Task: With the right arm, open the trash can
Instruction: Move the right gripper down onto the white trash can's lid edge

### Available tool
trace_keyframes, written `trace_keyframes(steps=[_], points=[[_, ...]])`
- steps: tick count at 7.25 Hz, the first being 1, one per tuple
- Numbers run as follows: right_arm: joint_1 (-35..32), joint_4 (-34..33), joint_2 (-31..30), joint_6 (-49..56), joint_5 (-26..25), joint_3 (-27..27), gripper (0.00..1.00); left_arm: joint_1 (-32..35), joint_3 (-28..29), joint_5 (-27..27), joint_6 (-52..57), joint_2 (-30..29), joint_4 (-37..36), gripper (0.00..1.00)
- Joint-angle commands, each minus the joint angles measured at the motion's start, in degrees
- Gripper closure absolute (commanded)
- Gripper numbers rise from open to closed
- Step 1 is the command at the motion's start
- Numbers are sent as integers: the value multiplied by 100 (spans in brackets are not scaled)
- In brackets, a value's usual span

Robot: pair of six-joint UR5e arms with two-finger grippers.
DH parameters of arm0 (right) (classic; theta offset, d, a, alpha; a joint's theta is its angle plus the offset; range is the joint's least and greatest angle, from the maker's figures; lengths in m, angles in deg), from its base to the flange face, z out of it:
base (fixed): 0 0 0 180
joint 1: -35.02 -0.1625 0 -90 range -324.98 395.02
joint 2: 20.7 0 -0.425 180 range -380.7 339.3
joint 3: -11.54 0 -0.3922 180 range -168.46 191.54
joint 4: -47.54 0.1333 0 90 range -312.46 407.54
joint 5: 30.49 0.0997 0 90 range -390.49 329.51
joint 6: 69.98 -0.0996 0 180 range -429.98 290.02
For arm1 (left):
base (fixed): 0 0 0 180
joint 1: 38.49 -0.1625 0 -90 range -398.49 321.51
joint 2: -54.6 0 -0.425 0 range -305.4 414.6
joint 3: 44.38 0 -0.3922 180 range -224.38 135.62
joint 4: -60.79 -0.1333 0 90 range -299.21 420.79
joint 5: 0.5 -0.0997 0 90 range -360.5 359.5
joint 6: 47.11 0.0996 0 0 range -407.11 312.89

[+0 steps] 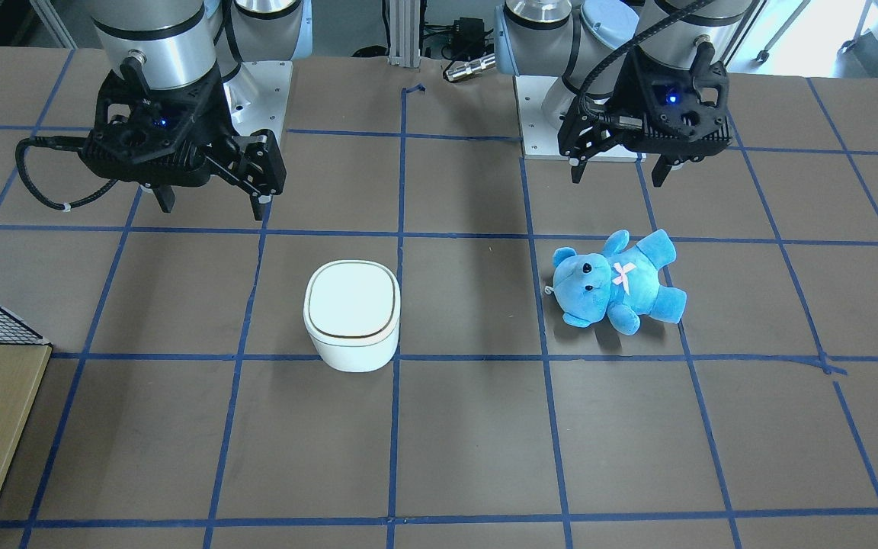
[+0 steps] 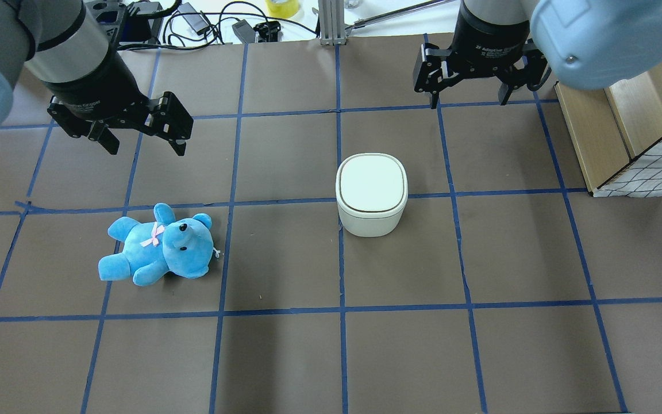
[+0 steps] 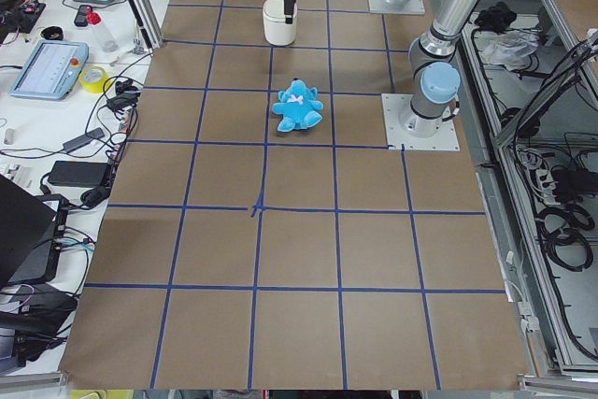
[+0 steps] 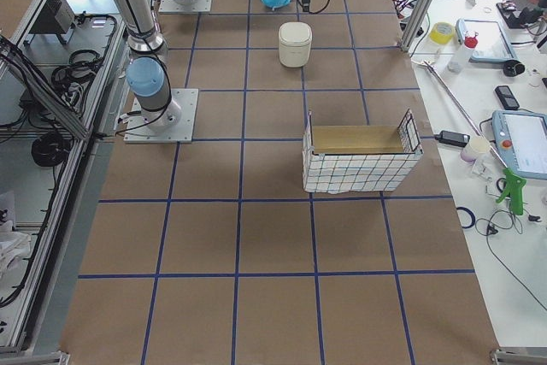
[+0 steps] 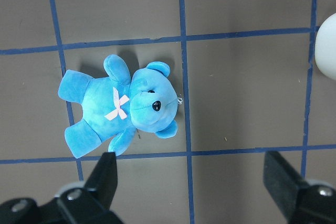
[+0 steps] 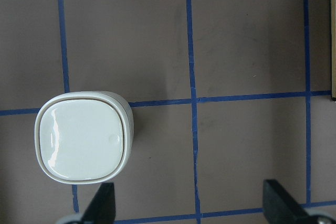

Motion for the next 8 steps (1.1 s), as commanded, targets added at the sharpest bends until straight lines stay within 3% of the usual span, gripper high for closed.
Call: trace_keyframes(steps=[1, 2, 3, 4, 5, 6, 8], points=[[-5, 20, -7, 4, 18, -6, 0, 0, 0, 0, 0, 0, 0, 0], [-23, 12, 2, 4, 88, -7, 0, 0, 0, 0, -8, 0, 0, 0], [-49, -58, 19, 4, 132, -7, 9, 0, 0, 0, 0, 0, 0, 0], [-58, -76, 37, -31, 141, -7, 61, 0, 0, 0, -8, 0, 0, 0], [-76, -76, 98, -84, 228, -33, 90, 0, 0, 0, -9, 0, 0, 0], [-128, -242, 351, -145, 446, -103, 100, 0, 0, 0, -9, 0, 0, 0], [-347, -1266, 782, -592, 692, -497, 100, 9, 0, 0, -9, 0, 0, 0]])
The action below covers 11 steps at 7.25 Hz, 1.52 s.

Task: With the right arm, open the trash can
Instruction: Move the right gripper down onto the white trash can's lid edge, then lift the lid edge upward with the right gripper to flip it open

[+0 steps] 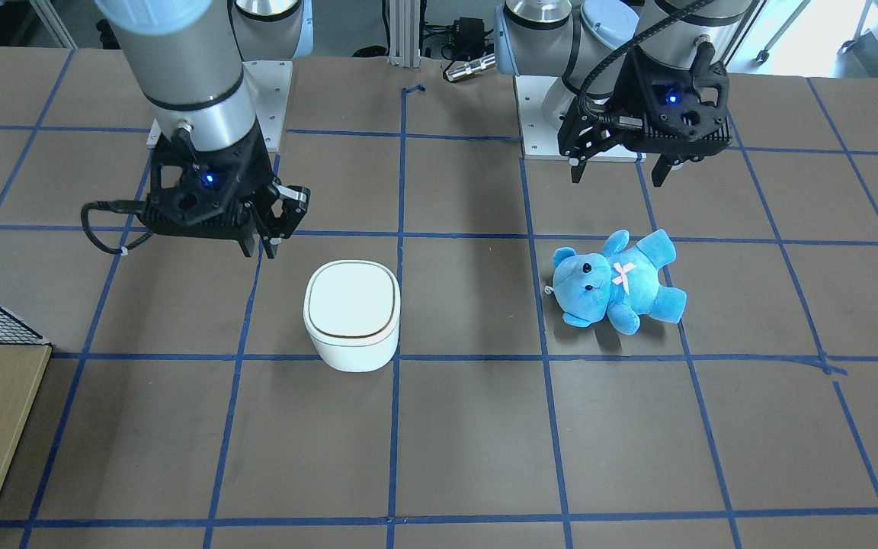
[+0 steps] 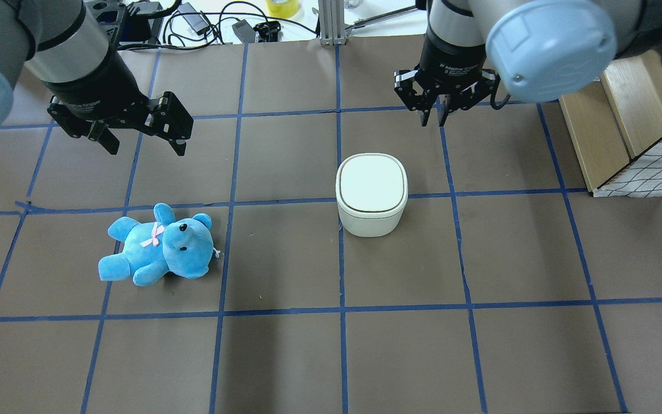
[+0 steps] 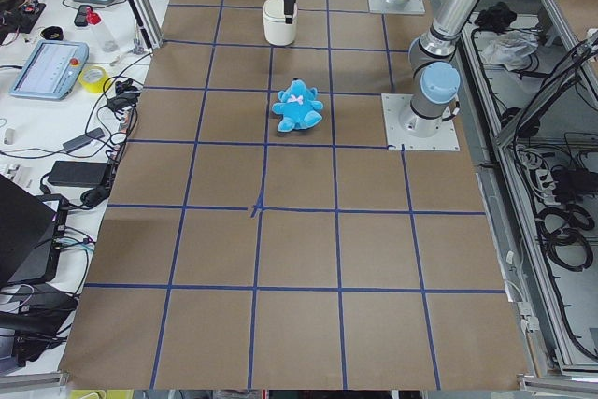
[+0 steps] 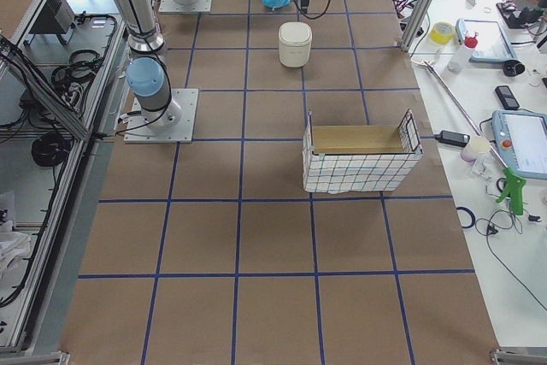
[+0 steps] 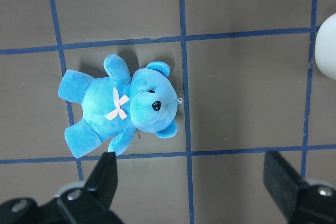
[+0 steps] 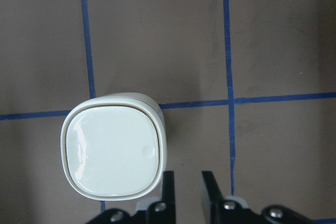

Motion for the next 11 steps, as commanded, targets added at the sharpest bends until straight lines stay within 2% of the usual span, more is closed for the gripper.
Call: trace_keyframes(steps=[1, 3, 5, 11], points=[[-264, -704, 342, -376, 198, -445, 100, -2, 0, 0, 9, 0, 0, 0], [-327, -1414, 449, -378, 206, -972, 100, -2, 0, 0, 0, 0, 0, 0], [-327, -1434, 484, -334, 215, -1263, 100, -2, 0, 0, 9, 0, 0, 0], [-327, -1382, 510, -351, 224, -1291, 100, -2, 0, 0, 9, 0, 0, 0]])
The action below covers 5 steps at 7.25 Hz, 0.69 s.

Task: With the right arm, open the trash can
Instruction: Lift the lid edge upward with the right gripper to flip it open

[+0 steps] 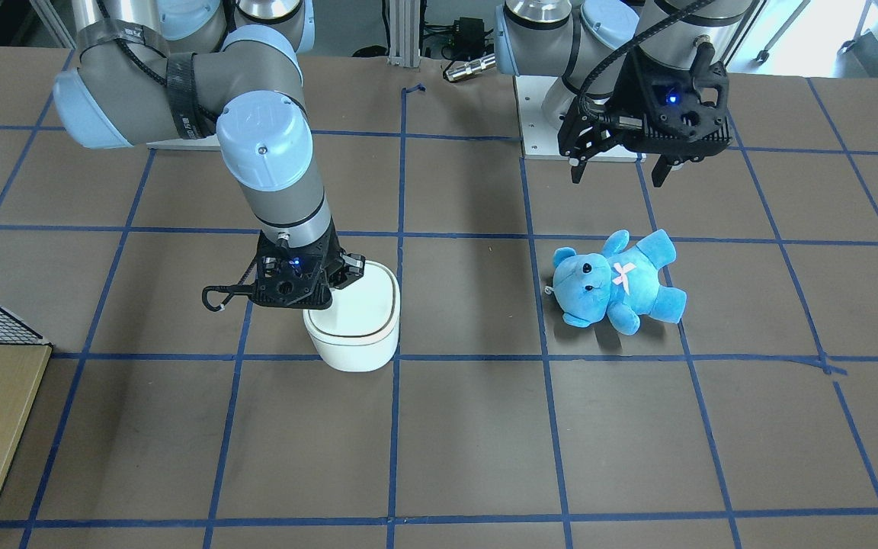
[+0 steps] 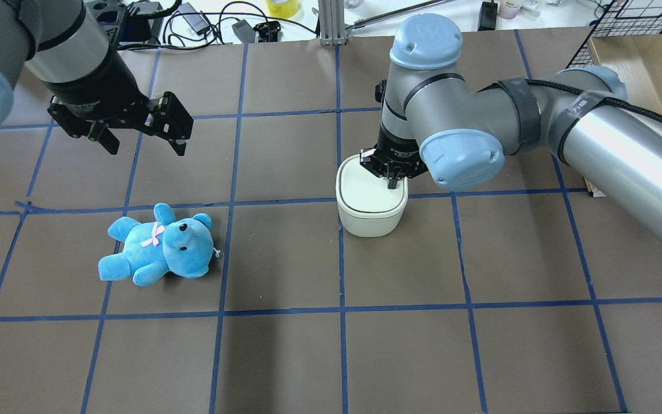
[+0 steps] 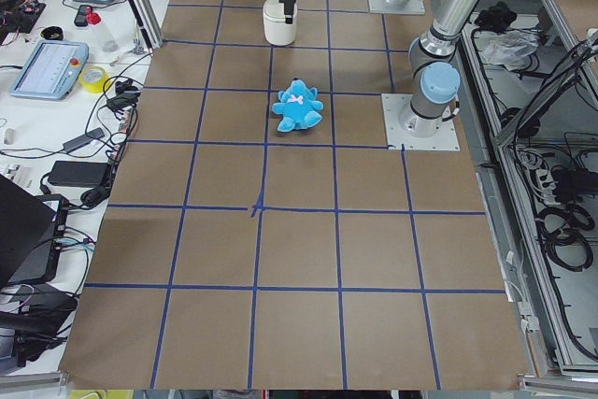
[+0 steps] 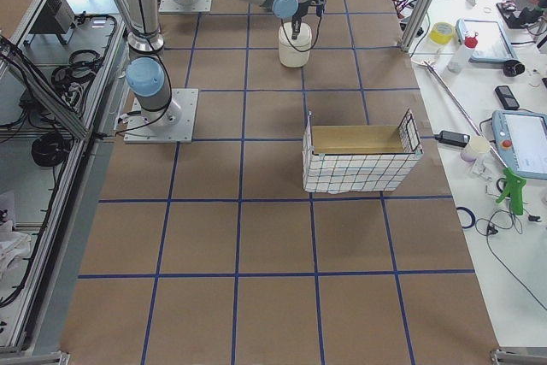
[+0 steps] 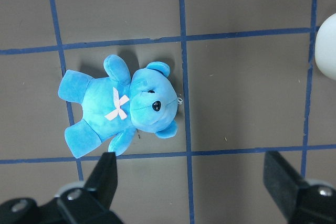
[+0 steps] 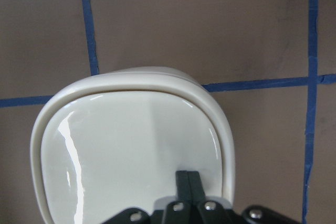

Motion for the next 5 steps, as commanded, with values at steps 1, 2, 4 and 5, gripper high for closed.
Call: trace_keyframes(steps=[1, 2, 4, 5], points=[[9, 55, -72, -38, -29, 129, 100, 0, 0, 0, -9, 0, 0, 0], [9, 264, -265, -38, -64, 339, 100, 0, 0, 0, 0, 0, 0, 0], [61, 1183, -503, -38, -91, 1145, 51, 0, 0, 0, 0, 0, 0, 0], [166, 1694, -513, 32, -82, 1646, 36, 0, 0, 0, 0, 0, 0, 0]])
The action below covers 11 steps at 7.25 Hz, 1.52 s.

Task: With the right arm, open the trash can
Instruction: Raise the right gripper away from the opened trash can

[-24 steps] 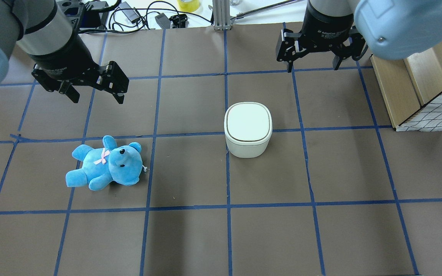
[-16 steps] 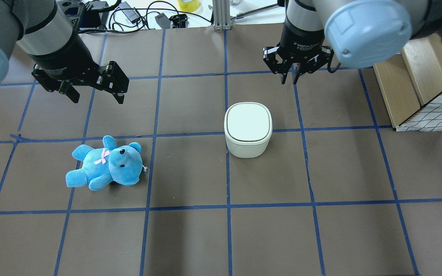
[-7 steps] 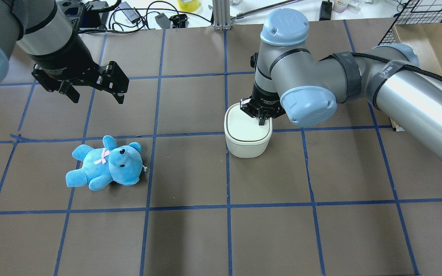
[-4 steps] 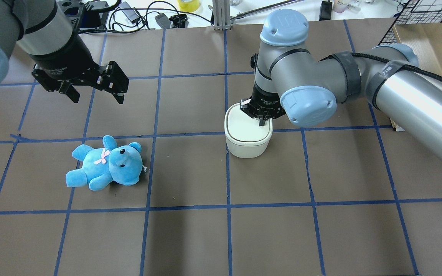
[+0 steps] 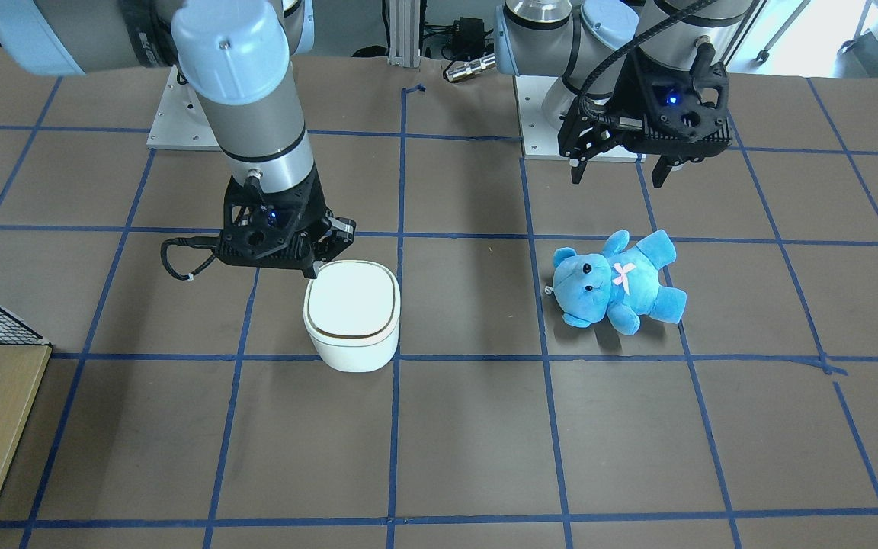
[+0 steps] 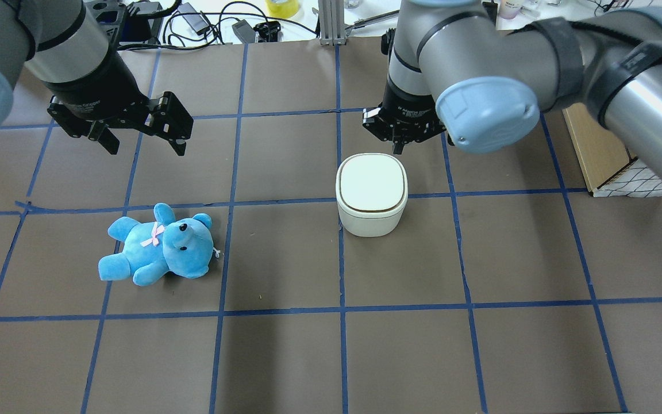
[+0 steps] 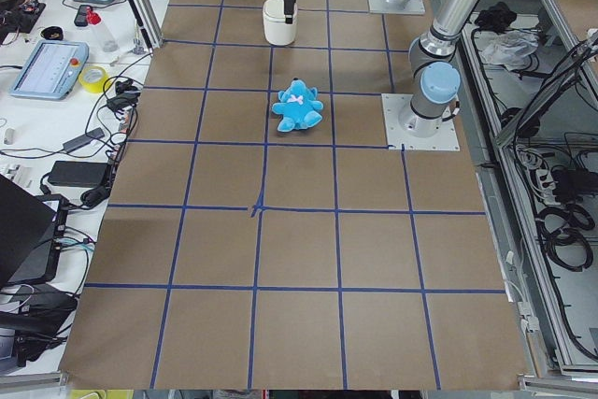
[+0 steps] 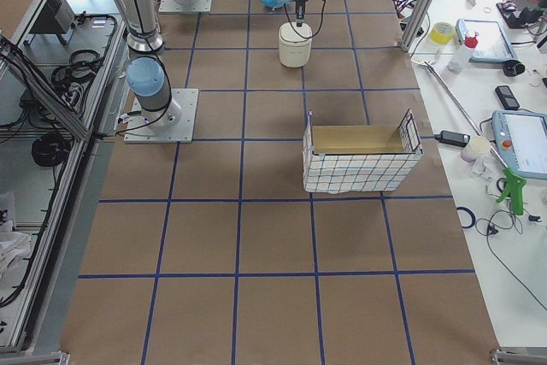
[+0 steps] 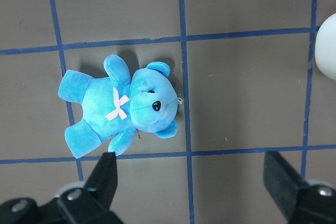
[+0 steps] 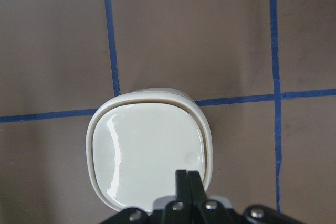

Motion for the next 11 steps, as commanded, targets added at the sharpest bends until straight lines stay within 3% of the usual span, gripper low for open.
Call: trace_keyframes(steps=[1, 2, 3, 6, 11], points=[[130, 806, -59, 54, -4, 779, 36, 0, 0, 0, 2, 0, 2, 0], [226, 825, -102, 71, -117, 928, 26, 0, 0, 0, 2, 0, 2, 0], [262, 947, -233, 245, -275, 991, 0, 0, 0, 0, -6, 0, 2, 0], [692, 1141, -261, 659, -417, 1097, 0, 0, 0, 0, -6, 0, 2, 0], [675, 1265, -331, 845, -470, 1071, 0, 0, 0, 0, 2, 0, 2, 0]])
